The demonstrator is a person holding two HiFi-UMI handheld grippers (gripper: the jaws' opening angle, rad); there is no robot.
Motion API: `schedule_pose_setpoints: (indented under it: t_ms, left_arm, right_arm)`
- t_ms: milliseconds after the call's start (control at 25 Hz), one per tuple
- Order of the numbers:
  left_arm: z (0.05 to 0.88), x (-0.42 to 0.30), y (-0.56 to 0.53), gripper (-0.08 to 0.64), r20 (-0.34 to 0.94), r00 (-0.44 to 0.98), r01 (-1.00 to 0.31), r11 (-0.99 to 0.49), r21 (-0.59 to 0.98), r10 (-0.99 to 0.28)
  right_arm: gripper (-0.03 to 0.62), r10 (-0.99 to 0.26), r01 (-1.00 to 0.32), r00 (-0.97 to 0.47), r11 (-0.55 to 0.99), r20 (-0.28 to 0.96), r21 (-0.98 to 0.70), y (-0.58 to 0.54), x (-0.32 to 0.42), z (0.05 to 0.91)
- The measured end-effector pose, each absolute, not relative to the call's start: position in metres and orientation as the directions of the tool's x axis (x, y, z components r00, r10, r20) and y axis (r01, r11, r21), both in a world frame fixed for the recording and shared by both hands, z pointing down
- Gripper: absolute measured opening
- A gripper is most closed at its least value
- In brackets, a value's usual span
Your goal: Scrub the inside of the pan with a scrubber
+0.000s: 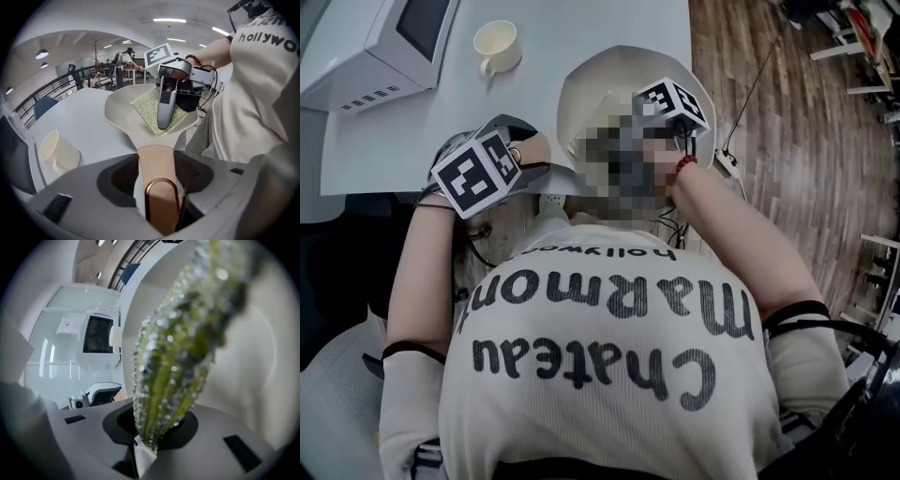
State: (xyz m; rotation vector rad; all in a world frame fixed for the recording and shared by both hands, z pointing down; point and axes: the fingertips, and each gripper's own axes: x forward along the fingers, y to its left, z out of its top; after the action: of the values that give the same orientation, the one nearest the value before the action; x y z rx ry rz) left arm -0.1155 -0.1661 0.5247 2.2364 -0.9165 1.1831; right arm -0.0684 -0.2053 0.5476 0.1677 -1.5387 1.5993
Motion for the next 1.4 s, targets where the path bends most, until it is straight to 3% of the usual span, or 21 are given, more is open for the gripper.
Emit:
schedule_pose_setpoints:
  t_ms: [440, 920, 1200, 1400]
  left_arm:
    - [0.530, -0.124, -0.171, 0.235, 0.848, 0.401, -0.760, -0.643, 0.095, -0.347]
    - [0.526, -0.116, -0.168, 0.230, 0.854, 0.331, -0.811, -0.583, 0.040, -0.402]
    - [0.524, -0.114, -0.169, 0.229, 0.859, 0.262, -0.843, -0.537, -0.017, -0.439]
    - [0.523, -0.110, -0.165, 0.229, 0.859, 0.253, -0.863, -0.506, -0.009, -0.446]
  right_arm:
    - [0.057, 0.535, -0.667, -0.423, 0.362, 0.732, -0.650, -0.186, -0.050, 0.543]
    - [0.057, 0.496, -0.664, -0.339, 0.475, 0.799, -0.577, -0.189, 0.019, 0.536]
    - [0.057, 0.455, -0.594, -0.141, 0.671, 0.879, -0.443, -0.219, 0.072, 0.541]
    - [0.057, 0.320, -0.511, 0.012, 0.816, 0.947, -0.270, -0.261, 0.097, 0.547]
